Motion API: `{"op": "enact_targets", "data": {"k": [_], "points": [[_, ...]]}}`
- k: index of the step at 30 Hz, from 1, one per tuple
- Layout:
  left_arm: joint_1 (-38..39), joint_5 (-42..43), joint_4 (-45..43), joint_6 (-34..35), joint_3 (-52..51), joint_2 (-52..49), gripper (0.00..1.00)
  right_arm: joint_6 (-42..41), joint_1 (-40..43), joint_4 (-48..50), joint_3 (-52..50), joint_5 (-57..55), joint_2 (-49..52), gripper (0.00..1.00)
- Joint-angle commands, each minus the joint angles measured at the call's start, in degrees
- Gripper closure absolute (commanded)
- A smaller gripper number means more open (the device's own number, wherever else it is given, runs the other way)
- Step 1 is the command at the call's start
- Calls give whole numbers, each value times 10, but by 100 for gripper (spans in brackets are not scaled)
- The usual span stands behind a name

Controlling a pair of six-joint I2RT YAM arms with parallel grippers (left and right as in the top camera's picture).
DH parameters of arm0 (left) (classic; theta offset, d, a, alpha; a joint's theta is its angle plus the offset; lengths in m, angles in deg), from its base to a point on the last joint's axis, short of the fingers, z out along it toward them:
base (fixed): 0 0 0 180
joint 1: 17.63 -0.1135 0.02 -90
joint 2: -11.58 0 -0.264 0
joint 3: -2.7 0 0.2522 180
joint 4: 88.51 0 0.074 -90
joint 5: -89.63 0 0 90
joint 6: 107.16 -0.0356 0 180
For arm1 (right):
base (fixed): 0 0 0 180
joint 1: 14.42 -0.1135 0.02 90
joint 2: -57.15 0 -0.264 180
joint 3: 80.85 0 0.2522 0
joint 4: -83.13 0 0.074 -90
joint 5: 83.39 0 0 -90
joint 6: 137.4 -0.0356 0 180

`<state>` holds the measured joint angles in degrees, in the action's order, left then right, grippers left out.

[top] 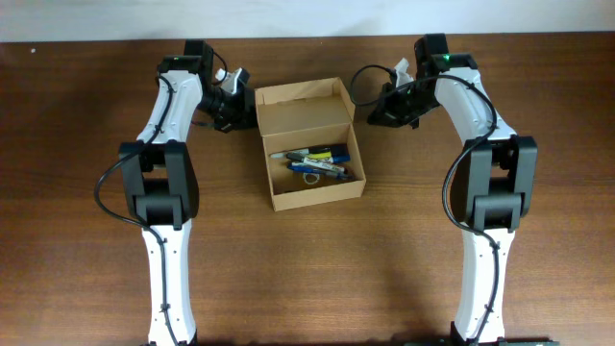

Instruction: Pack container

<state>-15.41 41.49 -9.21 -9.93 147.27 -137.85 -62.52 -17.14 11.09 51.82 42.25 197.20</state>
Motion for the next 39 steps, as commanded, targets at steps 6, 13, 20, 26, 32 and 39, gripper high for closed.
{"op": "enact_targets", "data": {"k": [6,13,20,26,32,39], "points": [[-2,60,-63,12,3,-7,98,13,-3,49,-3,37,2,96],[-2,68,-85,26,3,-7,99,11,-3,71,-3,49,3,96],[-2,68,-83,26,3,-7,98,-26,-3,70,-3,55,24,96],[-2,68,-83,26,3,-8,98,-26,-3,106,-3,153,51,96],[-2,74,-84,26,3,-8,99,-28,-3,162,-2,259,54,96],[-8,181,-156,43,9,-8,98,-35,2,213,0,294,52,96]]}}
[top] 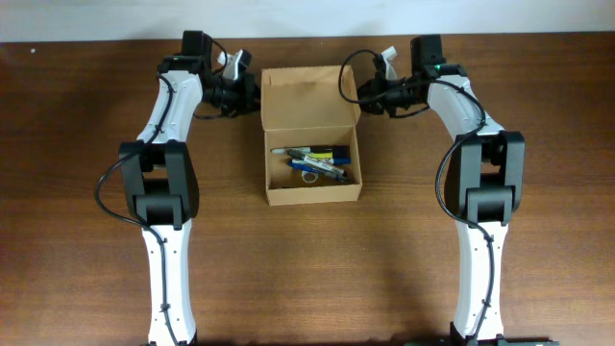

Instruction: Pack container

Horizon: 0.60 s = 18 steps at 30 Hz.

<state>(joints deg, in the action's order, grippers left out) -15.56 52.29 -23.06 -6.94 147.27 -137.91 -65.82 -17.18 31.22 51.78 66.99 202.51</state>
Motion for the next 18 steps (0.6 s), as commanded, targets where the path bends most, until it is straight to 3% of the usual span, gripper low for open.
{"op": "enact_targets", "data": {"k": [1,10,18], "points": [[-7,80,-27,18,12,-7,98,-3,3,20,1,52,-2,96],[-8,113,-31,24,89,-7,99,-18,9,34,44,85,-14,96],[-2,94,36,23,201,-7,99,-16,-5,30,53,79,-76,96]]}}
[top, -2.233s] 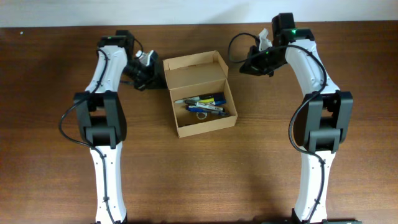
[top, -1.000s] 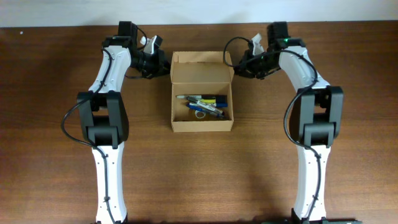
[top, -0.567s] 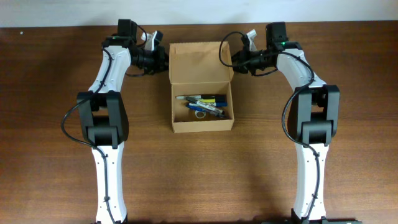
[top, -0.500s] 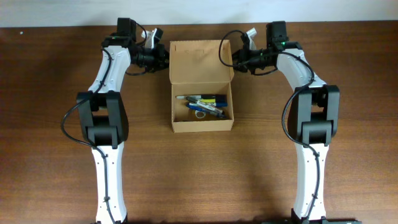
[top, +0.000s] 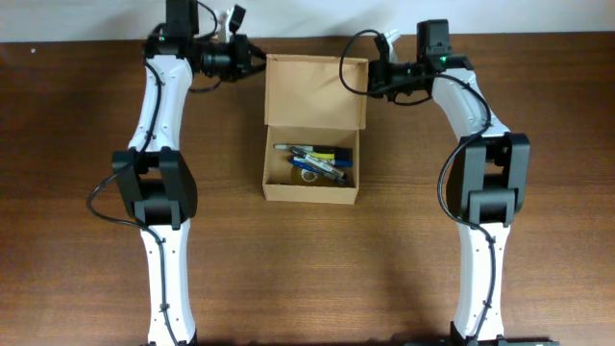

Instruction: Pack container

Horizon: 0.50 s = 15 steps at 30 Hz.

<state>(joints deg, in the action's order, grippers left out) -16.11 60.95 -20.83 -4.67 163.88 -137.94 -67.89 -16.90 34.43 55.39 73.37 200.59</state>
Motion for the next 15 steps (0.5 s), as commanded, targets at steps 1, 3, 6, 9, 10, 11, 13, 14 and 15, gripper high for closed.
{"op": "enact_targets", "data": {"k": [1,3,6,9,10,11,13,14,15], "points": [[6,7,27,-5,47,-7,98,5,-10,-5,17,11,-65,96],[10,3,52,-20,65,-7,99,5,-16,-14,17,-7,-83,96],[17,-15,100,-41,92,-7,99,19,-21,-43,17,-39,-111,96],[23,-37,160,-73,118,-7,99,54,-29,-103,17,-86,-139,96],[26,-52,186,-87,128,-7,99,66,-32,-126,17,-108,-149,96],[29,-66,212,-101,140,-7,98,74,-35,-150,17,-129,-158,96],[34,-89,256,-120,163,-7,99,97,-43,-195,17,-161,-176,96],[37,-99,275,-126,177,-7,99,106,-47,-215,17,-175,-183,96],[39,-109,289,-126,190,-7,98,113,-50,-233,17,-192,-189,96]]}}
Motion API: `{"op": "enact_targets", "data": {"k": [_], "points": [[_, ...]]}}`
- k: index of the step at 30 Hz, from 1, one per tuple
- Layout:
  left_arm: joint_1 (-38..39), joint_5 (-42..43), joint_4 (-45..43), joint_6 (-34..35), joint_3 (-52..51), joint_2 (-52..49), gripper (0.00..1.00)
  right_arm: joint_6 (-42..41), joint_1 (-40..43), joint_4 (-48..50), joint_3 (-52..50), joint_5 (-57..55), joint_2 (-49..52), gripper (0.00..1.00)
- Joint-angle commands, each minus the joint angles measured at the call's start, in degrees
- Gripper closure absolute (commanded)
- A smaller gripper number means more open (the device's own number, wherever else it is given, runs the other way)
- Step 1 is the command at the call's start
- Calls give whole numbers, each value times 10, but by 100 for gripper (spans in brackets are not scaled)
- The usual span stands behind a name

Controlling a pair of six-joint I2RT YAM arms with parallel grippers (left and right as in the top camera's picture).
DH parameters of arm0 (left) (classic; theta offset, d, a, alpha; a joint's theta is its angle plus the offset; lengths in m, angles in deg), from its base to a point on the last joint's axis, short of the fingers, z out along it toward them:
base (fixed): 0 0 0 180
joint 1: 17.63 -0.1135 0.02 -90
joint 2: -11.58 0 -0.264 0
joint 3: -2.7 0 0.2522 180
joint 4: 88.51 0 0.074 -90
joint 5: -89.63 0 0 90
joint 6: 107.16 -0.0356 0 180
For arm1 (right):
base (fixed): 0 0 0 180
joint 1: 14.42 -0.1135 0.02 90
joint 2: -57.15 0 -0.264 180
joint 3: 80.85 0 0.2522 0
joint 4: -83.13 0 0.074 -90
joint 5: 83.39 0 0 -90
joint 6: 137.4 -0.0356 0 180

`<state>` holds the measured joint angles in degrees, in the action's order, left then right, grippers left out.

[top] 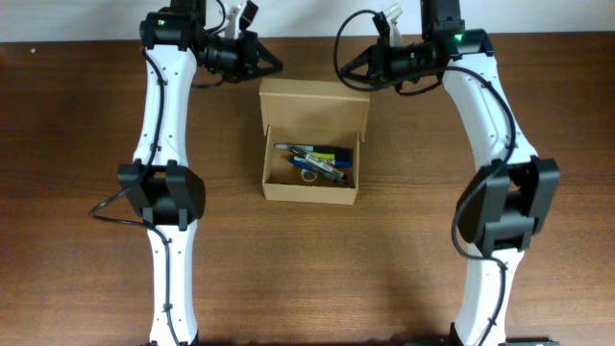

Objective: Pack container
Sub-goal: 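Fold the lid forward over the box and press it down with both grippers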

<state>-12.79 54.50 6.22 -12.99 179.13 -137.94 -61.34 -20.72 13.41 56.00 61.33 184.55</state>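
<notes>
An open cardboard box [310,190] sits mid-table. It holds several pens and markers [312,157] and a small roll of tape [307,176]. Its lid flap [313,104] rises from the back edge, plain inner face toward the camera. My left gripper [273,64] hangs just above and beyond the flap's left corner. Its dark fingers taper to a point, shut on nothing. My right gripper [348,69] mirrors it past the flap's right corner, also tapered shut and empty. Neither clearly touches the flap.
The brown wooden table [86,211] runs to a pale wall strip along the far edge. Both white arms reach up the sides of the box, their bases at the near edge.
Both grippers have moved farther back and closer to the camera, now beyond the flap's top corners. The flap looks shorter in the view than before. The box has not shifted.
At first the box lay skewed with the grippers beside the flap's two ends. Then it sat nearly square, grippers at the flap's corners. Then the flap looked tallest, grippers at its top corners. Now they sit higher and the flap looks shorter.
</notes>
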Motion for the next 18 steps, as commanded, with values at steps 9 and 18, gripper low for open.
{"op": "enact_targets", "data": {"k": [9,18], "points": [[31,-194,157,-64,139,4,99,92,-70,-170,11,-239,-58,96],[89,-320,157,-49,136,55,99,92,-145,-250,11,-381,-76,96]]}}
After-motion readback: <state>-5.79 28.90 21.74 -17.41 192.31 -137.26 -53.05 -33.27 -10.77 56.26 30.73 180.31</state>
